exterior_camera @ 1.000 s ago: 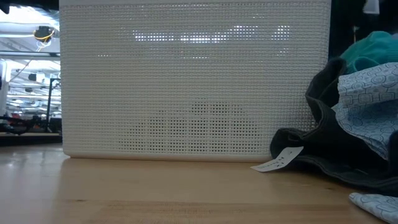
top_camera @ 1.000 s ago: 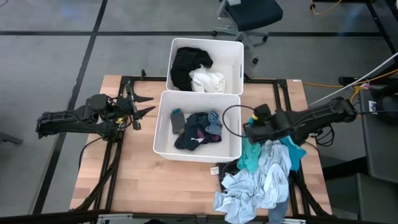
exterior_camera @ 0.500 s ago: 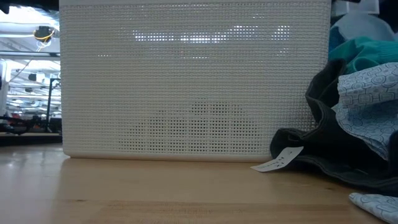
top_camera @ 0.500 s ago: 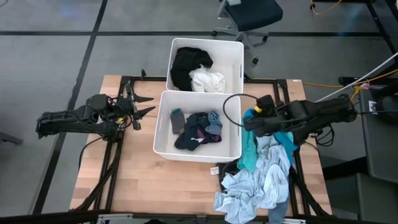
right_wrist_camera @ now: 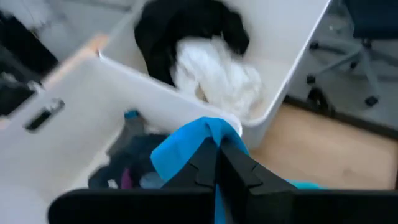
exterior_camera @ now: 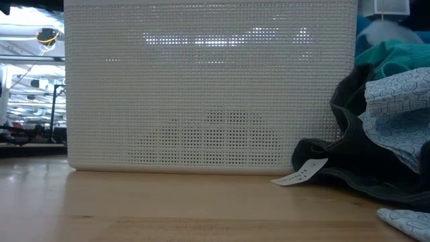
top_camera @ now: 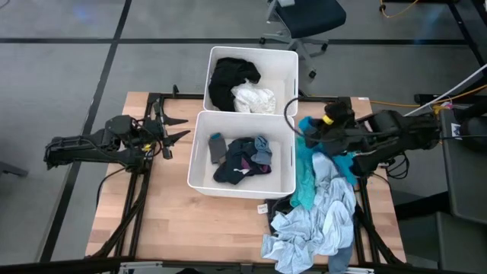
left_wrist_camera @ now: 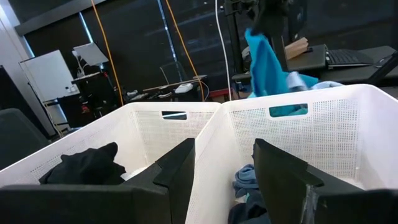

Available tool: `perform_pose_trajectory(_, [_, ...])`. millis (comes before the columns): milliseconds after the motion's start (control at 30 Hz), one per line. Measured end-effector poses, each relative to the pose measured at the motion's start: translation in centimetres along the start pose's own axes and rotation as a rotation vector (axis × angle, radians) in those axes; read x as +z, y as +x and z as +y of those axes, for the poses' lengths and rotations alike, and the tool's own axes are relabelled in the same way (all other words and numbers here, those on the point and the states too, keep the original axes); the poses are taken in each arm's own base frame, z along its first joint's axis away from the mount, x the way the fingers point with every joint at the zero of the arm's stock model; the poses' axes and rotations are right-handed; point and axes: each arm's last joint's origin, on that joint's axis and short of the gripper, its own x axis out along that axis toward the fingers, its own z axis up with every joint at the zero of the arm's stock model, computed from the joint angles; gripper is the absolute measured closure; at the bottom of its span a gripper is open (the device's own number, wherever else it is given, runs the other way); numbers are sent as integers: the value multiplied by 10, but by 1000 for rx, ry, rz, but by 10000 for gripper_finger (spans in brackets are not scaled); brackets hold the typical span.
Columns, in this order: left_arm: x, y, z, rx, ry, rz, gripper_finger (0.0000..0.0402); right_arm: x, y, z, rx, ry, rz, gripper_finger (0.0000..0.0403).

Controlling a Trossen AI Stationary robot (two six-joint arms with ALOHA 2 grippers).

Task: Sort clothes
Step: Put the blue shorts into the bottom white bin

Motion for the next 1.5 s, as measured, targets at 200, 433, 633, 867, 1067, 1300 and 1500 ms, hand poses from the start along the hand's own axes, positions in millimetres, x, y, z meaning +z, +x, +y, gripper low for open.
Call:
perform_pose_trajectory(200, [0,0,0,0,0,0,251,21,-16,-1,26,22,-143,394])
perform_pose_trajectory(433, [0,0,0,0,0,0,251,41,-30,5,59,10,-307,394])
perform_pose_trajectory(633, [0,0,0,0,0,0,251,55,-36,17,98,-39,-424,394])
perform_pose_trajectory(867, [0,0,0,0,0,0,251,69,-44,31,166,-61,-528,394])
perform_pose_trajectory(1067, [0,0,0,0,0,-1,251,78,-46,47,243,-92,-598,393])
perform_pose_trajectory(1300, [0,0,0,0,0,-1,251,79,-42,67,348,-152,-630,393])
perform_pose_trajectory(1500, [0,0,0,0,0,0,251,71,-29,83,350,-201,-609,393])
